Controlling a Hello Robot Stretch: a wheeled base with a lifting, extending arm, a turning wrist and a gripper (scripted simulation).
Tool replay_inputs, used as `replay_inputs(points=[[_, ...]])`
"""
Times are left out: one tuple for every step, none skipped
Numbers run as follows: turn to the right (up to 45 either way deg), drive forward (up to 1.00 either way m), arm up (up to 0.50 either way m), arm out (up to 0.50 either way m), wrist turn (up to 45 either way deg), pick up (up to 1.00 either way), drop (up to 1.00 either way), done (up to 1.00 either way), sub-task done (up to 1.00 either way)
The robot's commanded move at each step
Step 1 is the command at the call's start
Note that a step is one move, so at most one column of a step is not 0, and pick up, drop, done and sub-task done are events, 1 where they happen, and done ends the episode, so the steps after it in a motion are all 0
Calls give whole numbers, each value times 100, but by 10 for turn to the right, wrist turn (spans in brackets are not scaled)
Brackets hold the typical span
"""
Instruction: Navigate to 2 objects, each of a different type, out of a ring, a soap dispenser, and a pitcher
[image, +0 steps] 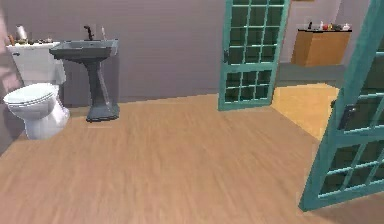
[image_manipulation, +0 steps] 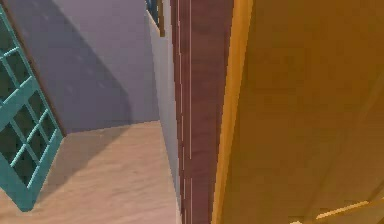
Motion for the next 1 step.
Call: replay_inputs(points=[[90, 0, 0, 0, 0, 0, 0, 0, 0]])
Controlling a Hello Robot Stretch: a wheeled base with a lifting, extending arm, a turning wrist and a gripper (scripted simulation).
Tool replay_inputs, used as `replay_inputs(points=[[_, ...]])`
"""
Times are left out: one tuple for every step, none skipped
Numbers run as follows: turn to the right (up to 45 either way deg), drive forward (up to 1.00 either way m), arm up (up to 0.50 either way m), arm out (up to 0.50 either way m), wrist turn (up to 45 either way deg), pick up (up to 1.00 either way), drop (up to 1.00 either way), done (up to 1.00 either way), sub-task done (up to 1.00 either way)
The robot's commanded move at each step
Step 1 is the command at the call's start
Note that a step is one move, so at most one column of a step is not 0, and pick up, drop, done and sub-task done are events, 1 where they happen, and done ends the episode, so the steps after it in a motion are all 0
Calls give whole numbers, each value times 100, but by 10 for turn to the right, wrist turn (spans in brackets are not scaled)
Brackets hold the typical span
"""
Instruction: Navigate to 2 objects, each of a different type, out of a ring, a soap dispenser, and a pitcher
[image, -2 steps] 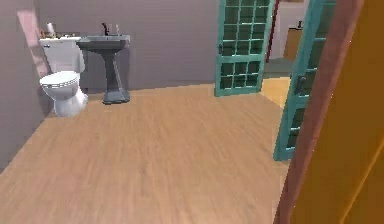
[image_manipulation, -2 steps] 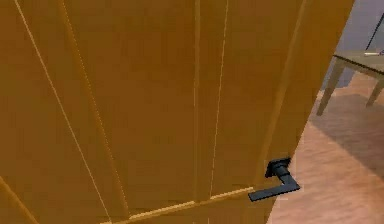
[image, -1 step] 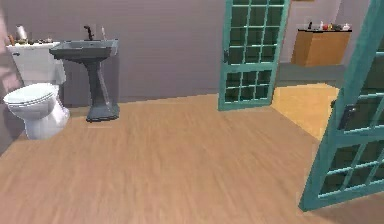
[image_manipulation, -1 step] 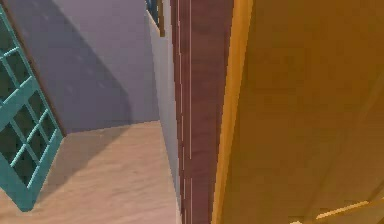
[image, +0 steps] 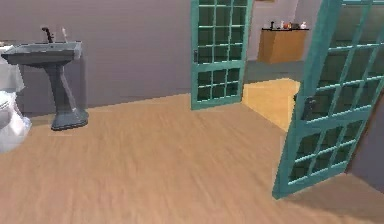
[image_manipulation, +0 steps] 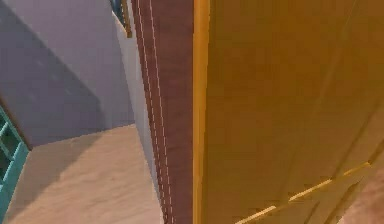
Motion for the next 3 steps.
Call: replay_inputs(points=[[0, 100, 0, 0, 0, 0, 0, 0, 0], [60, 0, 0, 0, 0, 0, 0, 0, 0], [0, 40, 0, 0, 0, 0, 0, 0, 0]])
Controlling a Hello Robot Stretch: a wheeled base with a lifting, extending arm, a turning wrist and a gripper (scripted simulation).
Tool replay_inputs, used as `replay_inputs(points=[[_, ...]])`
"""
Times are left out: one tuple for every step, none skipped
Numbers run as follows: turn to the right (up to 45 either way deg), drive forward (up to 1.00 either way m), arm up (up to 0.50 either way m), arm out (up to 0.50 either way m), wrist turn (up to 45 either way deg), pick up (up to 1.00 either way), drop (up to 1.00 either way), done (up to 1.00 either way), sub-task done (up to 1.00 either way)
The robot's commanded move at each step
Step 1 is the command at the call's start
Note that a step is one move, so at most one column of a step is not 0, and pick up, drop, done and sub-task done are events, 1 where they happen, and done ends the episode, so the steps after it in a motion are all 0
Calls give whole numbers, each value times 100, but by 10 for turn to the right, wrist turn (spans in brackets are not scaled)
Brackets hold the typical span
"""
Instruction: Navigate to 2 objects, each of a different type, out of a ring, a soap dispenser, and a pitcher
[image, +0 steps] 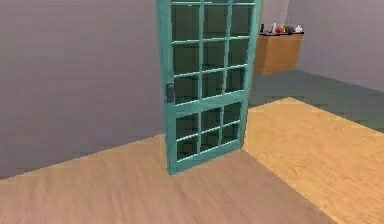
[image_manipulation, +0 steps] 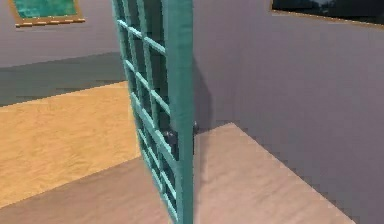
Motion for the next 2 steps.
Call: replay_inputs(points=[[150, 0, 0, 0, 0, 0, 0, 0, 0], [0, 45, 0, 0, 0, 0, 0, 0, 0]])
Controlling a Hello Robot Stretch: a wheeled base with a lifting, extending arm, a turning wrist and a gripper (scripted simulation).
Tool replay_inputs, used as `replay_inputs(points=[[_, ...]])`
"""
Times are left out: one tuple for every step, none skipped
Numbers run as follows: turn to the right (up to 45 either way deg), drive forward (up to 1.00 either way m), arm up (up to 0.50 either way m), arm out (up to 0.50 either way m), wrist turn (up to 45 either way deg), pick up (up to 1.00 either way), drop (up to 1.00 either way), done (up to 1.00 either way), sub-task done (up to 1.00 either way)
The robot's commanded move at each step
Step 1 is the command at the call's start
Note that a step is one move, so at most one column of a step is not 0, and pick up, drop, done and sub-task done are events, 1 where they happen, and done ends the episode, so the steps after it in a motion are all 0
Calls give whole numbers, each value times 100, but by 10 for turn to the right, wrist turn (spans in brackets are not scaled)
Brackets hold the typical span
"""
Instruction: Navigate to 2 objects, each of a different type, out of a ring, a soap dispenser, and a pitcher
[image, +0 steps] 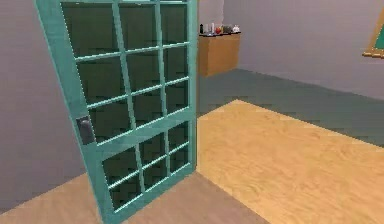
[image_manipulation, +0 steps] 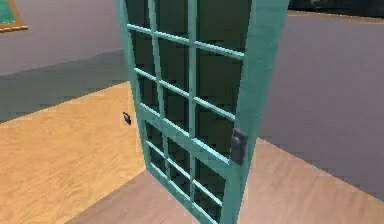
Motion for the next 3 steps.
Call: replay_inputs(points=[[270, 0, 0, 0, 0, 0, 0, 0, 0], [0, 100, 0, 0, 0, 0, 0, 0, 0], [0, 35, 0, 0, 0, 0, 0, 0, 0]])
